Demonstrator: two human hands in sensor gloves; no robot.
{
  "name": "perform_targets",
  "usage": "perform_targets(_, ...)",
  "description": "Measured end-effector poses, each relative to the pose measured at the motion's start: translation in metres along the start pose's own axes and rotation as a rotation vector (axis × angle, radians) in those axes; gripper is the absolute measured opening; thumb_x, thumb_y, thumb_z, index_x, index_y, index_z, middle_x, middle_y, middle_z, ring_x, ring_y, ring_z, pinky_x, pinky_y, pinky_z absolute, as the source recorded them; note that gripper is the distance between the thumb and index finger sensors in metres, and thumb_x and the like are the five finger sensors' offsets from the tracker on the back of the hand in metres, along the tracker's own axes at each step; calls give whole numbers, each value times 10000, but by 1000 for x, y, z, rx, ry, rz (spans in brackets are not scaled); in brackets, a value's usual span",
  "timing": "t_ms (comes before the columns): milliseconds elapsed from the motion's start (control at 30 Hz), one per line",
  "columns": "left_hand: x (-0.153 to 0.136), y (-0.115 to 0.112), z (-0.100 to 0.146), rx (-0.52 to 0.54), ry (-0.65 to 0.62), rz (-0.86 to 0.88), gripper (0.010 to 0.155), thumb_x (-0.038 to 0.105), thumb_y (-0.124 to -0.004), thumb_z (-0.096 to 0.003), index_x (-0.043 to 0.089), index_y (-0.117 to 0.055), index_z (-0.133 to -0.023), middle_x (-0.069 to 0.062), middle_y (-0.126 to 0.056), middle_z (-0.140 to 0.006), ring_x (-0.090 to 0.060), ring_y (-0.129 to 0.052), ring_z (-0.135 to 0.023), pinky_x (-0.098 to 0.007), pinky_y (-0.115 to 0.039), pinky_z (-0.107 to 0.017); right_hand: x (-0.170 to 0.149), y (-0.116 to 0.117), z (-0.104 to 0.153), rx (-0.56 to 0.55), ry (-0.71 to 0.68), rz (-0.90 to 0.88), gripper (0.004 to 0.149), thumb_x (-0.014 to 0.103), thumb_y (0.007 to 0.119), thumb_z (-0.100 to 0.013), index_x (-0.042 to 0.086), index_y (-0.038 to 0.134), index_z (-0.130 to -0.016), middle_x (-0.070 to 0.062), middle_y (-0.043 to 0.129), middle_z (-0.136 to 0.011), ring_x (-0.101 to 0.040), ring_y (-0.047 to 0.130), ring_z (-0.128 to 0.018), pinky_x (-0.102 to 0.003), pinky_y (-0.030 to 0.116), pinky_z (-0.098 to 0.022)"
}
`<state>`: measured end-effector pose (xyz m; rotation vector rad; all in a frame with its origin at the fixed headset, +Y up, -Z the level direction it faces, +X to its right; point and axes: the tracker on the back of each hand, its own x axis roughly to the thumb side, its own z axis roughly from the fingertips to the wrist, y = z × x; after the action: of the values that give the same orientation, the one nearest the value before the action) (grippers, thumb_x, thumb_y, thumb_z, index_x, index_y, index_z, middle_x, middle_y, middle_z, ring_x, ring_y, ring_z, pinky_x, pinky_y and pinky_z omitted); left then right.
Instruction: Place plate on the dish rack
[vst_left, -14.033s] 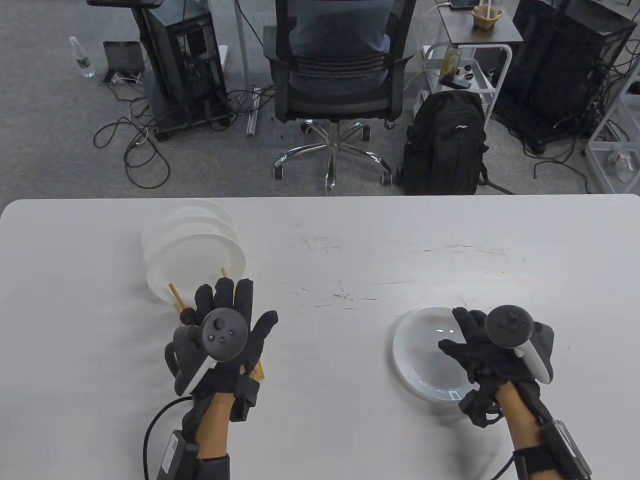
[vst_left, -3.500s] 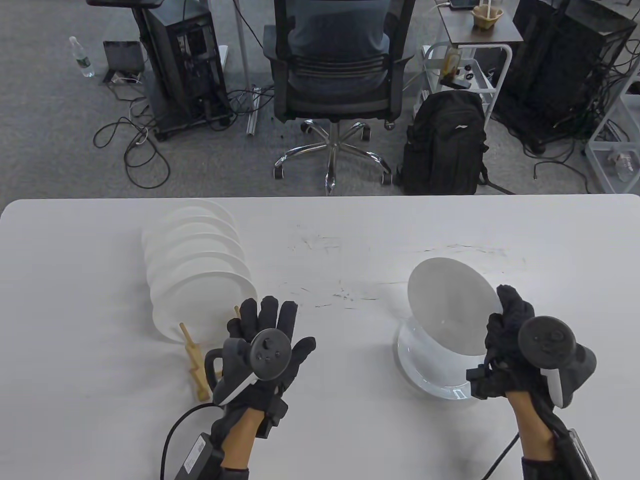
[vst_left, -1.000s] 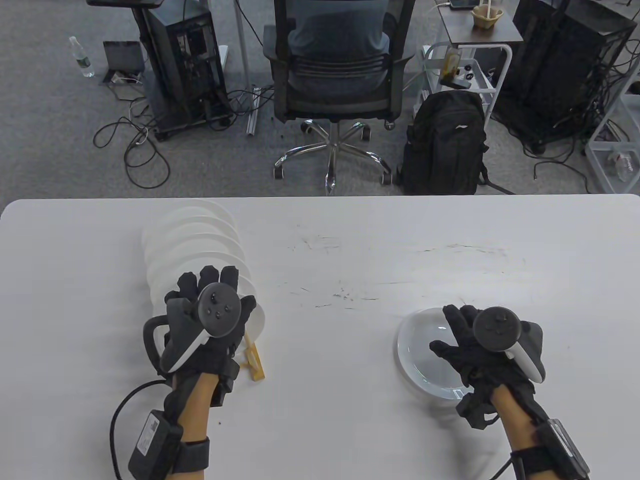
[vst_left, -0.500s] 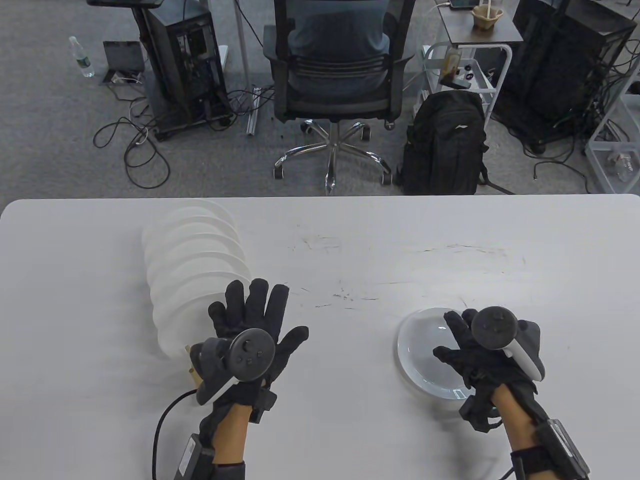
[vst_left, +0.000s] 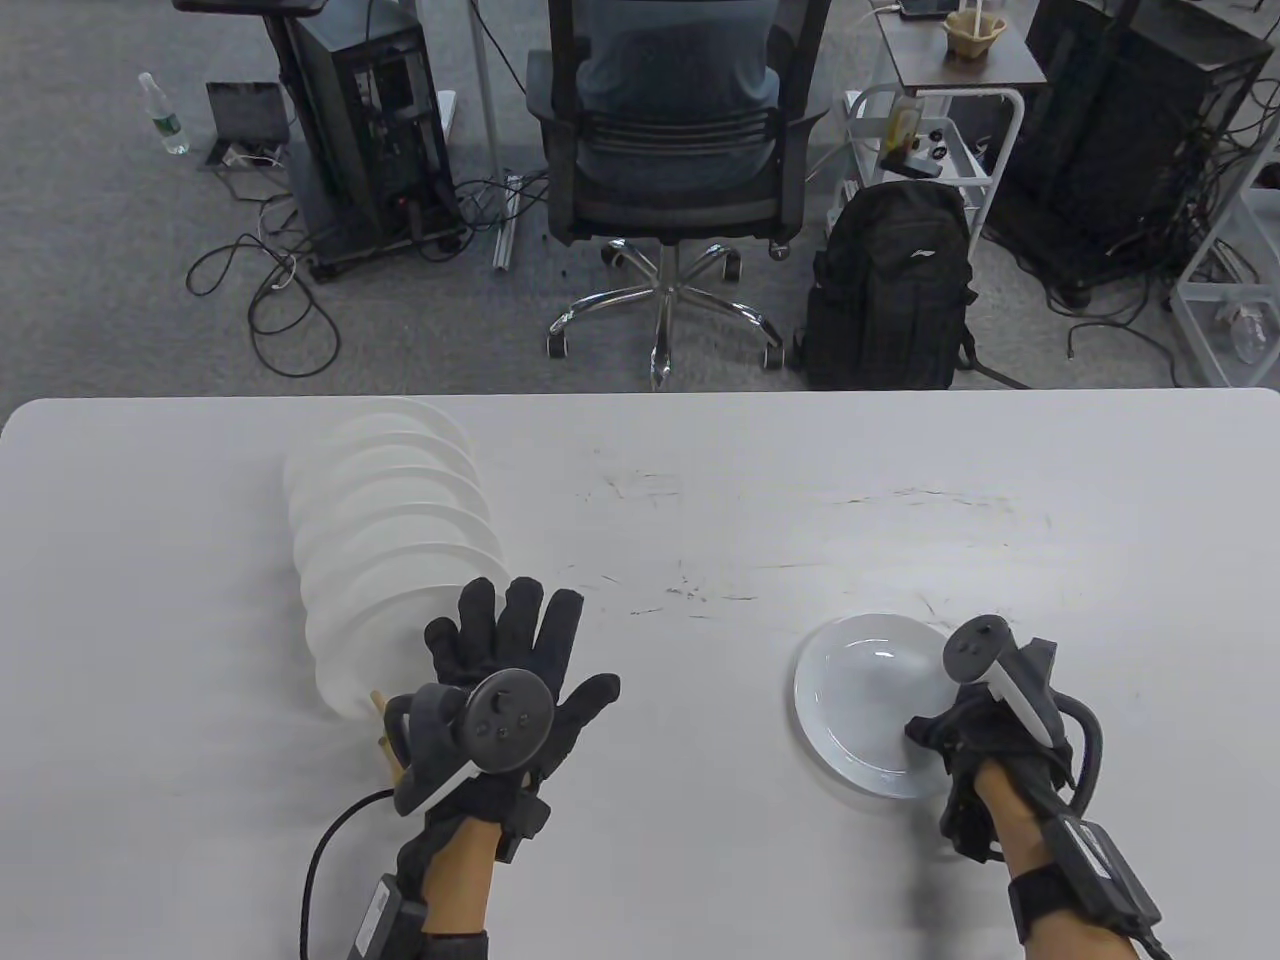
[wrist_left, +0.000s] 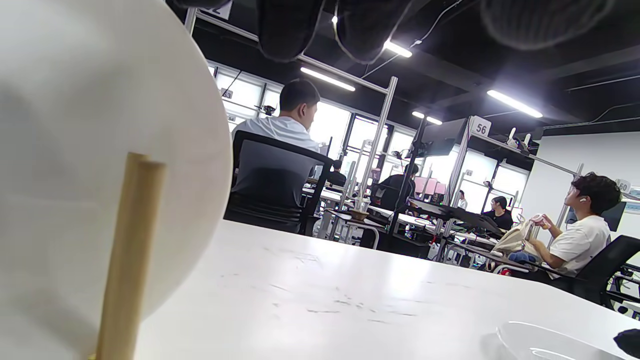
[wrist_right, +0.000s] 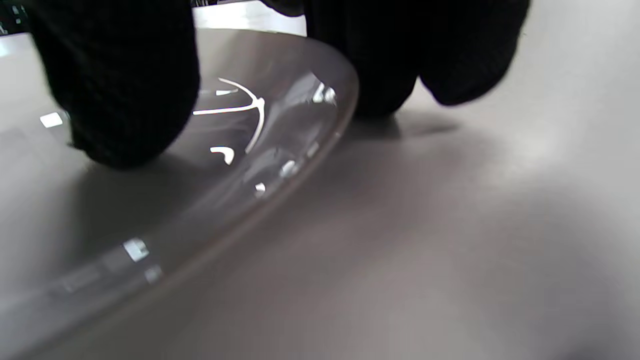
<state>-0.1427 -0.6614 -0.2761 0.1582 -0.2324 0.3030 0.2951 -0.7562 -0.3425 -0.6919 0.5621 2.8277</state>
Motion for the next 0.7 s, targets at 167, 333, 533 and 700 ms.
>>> perform_targets(167,0,-1,0,-2,-2,5,825,683,-623,-477,269,-461,-1172,-171,-400,-1227,-601,-267,-1095,-779,-282,-689,-23,-9,-7,47,31,-320,932,353,892,-367,-20,376,-1048,-116,768,-772,-197,941,-420,-403,870,-322)
perform_targets(333,0,-1,0,-11,-2,9,826,684,-622,-477,270,-460,-1172,-168,-403,-1227,-600,-270,-1095,-777,-285,-690,-42,-41,5,-86,25,-493,618,267,862,-423,39,654,-959,-81,834,-693,-173,969,-329,-358,891,-245)
perform_targets(533,0,-2,-1,-29,0,27,827,686,-620,-477,269,-459,-1173,-169,-406,-1227,-600,-272,-1095,-777,-287,-691,-48,-72,43,-297,-86,-601,460,256,787,-477,107,746,-910,-60,824,-693,-261,955,-391,-426,866,-304)
perform_targets(700,-1,-4,-1,-41,1,57,829,687,-617,-479,266,-457,-1174,-172,-410,-1226,-604,-277,-1093,-775,-294,-691,-37,-83,67,-460,-173,-641,452,212,777,-464,161,728,-910,-56,754,-761,-321,875,-536,-524,764,-451)
